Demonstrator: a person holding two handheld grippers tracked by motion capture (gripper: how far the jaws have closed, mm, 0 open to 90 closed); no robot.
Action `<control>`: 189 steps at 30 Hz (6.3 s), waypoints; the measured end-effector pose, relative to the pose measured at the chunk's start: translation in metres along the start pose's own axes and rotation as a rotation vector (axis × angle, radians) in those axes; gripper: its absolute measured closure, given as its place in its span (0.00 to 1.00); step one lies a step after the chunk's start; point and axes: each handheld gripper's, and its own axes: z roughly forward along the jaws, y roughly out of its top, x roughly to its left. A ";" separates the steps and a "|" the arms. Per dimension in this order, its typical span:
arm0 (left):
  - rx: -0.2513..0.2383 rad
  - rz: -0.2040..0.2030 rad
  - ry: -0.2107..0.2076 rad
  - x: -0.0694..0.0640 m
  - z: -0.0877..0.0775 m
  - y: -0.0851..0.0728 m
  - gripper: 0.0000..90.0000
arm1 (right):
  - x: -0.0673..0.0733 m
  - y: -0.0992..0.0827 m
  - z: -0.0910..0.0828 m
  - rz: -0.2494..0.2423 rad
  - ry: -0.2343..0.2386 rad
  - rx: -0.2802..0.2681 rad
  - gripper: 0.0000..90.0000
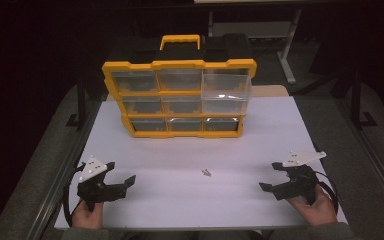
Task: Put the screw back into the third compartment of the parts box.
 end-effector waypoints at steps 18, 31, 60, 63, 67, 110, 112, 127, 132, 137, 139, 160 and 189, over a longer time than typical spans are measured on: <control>0.029 0.019 -0.016 -0.001 0.002 0.000 0.15 | 0.012 0.039 0.015 -0.049 0.042 0.080 0.21; 0.028 0.007 -0.018 -0.002 0.004 -0.001 0.15 | 0.029 0.084 0.061 -0.114 0.108 0.182 0.37; 0.020 0.012 -0.006 0.000 0.004 0.001 0.15 | 0.043 0.117 0.158 -0.169 0.176 0.326 0.82; 0.020 0.013 -0.006 0.000 0.004 0.001 0.15 | 0.043 0.116 0.161 -0.177 0.167 0.328 0.83; 0.024 0.004 -0.007 0.001 0.004 0.000 0.15 | 0.043 0.116 0.164 -0.174 0.166 0.333 0.84; 0.031 0.006 -0.002 0.001 0.003 0.000 0.15 | 0.025 0.099 0.126 -0.139 0.159 0.266 0.92; 0.025 0.003 -0.003 0.001 0.004 0.000 0.15 | 0.022 0.097 0.120 -0.115 0.162 0.269 0.92; 0.017 0.000 -0.003 0.000 0.004 0.000 0.15 | -0.017 0.099 0.064 -0.066 0.171 0.212 0.92; 0.018 0.000 -0.002 0.000 0.004 0.000 0.15 | -0.028 0.109 0.046 -0.073 0.159 0.209 0.92; 0.024 0.001 0.000 0.001 0.004 0.000 0.15 | -0.039 0.121 0.026 -0.069 0.151 0.196 0.92; 0.019 0.000 -0.001 0.000 0.004 0.000 0.15 | -0.043 0.126 0.019 -0.071 0.146 0.193 0.92; 0.030 0.009 0.002 0.002 0.003 0.000 0.15 | -0.072 0.199 -0.063 -0.144 0.109 0.148 0.92; 0.028 0.008 0.001 0.002 0.003 0.000 0.15 | -0.034 0.305 -0.077 -0.276 0.144 0.135 0.92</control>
